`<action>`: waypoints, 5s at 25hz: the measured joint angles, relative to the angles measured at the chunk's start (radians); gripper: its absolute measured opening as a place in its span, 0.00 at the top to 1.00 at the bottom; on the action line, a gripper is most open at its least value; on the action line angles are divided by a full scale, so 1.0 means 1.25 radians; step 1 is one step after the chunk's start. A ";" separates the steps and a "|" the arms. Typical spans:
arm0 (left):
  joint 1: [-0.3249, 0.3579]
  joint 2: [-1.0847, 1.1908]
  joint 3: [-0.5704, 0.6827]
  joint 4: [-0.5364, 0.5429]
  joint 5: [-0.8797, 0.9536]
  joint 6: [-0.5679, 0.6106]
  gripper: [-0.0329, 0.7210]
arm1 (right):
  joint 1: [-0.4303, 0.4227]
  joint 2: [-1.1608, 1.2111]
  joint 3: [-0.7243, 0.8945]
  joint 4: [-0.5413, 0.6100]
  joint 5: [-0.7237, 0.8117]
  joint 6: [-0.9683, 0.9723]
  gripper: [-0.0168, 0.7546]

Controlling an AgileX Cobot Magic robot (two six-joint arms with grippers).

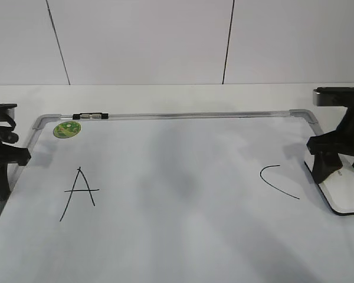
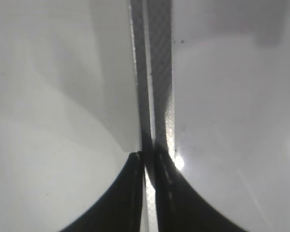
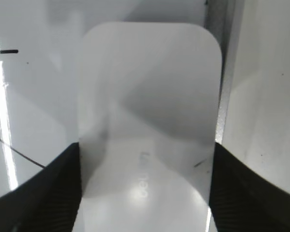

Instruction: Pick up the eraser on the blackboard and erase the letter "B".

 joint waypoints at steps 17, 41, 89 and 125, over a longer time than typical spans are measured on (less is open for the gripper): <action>0.000 0.000 0.000 0.000 0.000 0.000 0.91 | 0.000 0.001 0.000 0.000 0.003 -0.002 0.20; 0.000 0.000 0.000 0.002 0.001 0.005 0.86 | 0.000 0.001 -0.206 -0.001 0.219 0.012 0.19; 0.000 -0.889 0.051 0.026 0.234 0.010 0.64 | 0.000 -0.967 0.172 0.048 0.254 0.037 0.21; -0.005 -1.490 0.487 0.030 0.140 0.024 0.64 | 0.000 -1.389 0.517 0.035 0.197 -0.047 0.22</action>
